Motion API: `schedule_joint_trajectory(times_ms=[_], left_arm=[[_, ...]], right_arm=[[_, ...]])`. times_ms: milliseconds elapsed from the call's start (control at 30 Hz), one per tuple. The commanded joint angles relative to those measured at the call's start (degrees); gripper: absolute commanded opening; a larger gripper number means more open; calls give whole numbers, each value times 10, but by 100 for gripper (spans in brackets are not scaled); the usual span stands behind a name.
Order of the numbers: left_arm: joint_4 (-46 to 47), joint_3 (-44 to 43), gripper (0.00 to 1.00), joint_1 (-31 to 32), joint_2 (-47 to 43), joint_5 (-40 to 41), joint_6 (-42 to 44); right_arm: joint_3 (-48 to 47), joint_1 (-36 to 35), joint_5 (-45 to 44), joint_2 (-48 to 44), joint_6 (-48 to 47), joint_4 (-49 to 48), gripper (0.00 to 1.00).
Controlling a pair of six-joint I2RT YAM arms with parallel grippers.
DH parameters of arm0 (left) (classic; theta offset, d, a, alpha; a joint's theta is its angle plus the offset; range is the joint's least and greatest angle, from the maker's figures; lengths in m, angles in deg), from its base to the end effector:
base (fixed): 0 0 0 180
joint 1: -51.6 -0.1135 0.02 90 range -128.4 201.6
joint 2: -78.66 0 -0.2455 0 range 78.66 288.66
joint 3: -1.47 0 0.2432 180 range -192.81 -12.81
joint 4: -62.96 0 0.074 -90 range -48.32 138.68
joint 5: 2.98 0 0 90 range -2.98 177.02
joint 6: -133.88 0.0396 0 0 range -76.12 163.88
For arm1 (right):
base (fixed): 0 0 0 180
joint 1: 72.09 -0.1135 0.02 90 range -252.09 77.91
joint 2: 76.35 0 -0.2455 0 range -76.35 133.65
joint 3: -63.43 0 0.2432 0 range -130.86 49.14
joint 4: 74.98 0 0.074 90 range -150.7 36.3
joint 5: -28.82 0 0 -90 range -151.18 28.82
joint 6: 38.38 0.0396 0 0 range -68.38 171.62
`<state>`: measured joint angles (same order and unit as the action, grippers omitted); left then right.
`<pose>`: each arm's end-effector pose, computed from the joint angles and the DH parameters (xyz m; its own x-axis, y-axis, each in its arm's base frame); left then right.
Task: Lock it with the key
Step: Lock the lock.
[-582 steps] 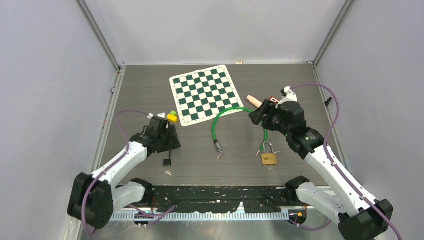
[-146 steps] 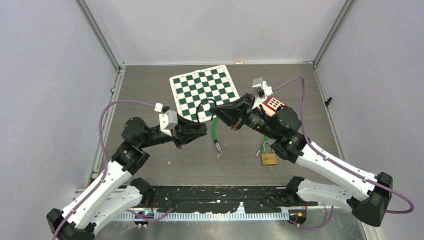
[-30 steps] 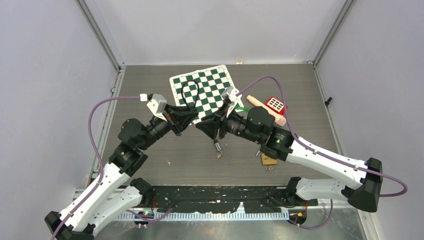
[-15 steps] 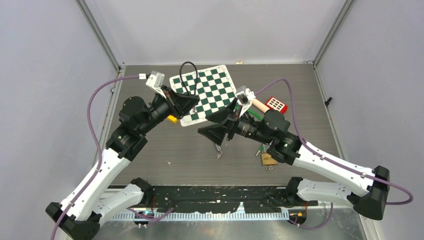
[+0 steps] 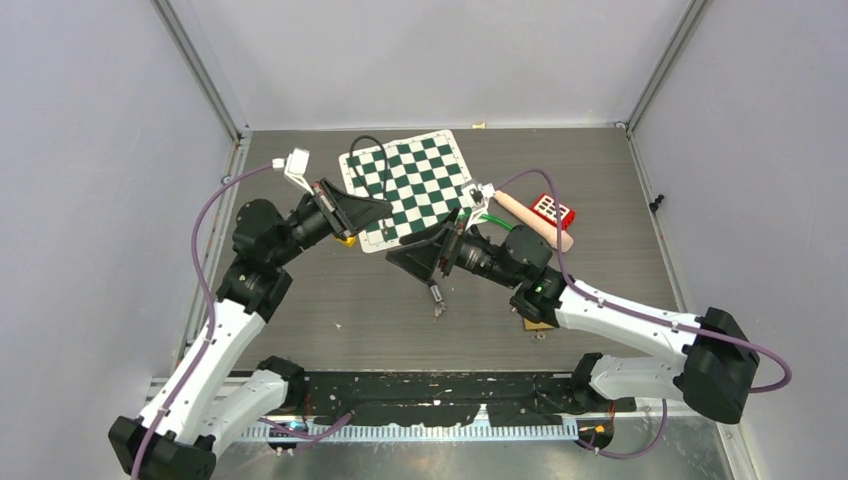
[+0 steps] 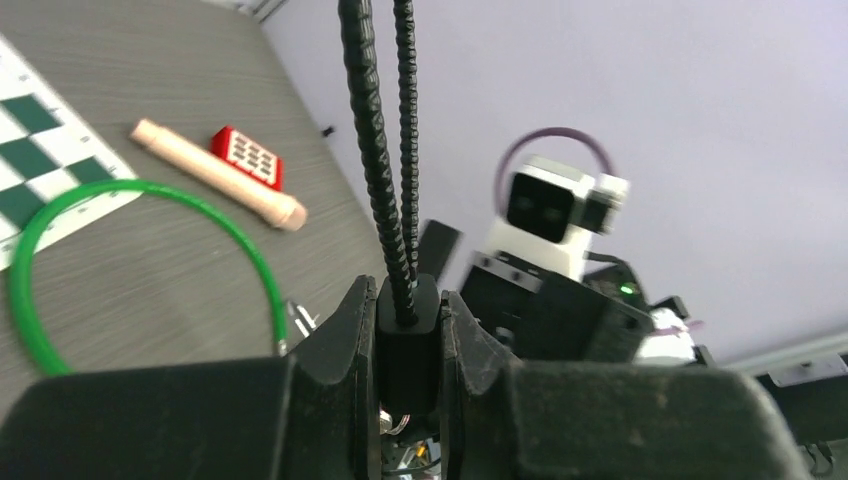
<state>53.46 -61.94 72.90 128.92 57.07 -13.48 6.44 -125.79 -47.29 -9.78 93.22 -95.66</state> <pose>0.1866 -0.0940 0.3645 -0.6239 -0.5399 -0.5650 0.4701 0.3183 -0.8232 0.1537 0.2253 0.3199 -0.5268 0.3715 -0.7645 -0.7650 0.1848 0.6169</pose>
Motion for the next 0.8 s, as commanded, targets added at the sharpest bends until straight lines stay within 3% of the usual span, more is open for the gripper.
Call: schedule_joint_trajectory(times_ms=[0,200,500,767], left_arm=[[106,0,0,-3,-38,-36,-70],[153,12,0,-3,-48,-45,-113],[185,15,0,-3,-44,-62,-114],[203,17,0,-3,-42,-72,-119]], right_arm=[[-5,13,12,27,88,-143,93],[-25,25,50,71,154,-227,91],[-52,25,97,105,200,-309,84],[-84,25,108,141,233,-326,61]])
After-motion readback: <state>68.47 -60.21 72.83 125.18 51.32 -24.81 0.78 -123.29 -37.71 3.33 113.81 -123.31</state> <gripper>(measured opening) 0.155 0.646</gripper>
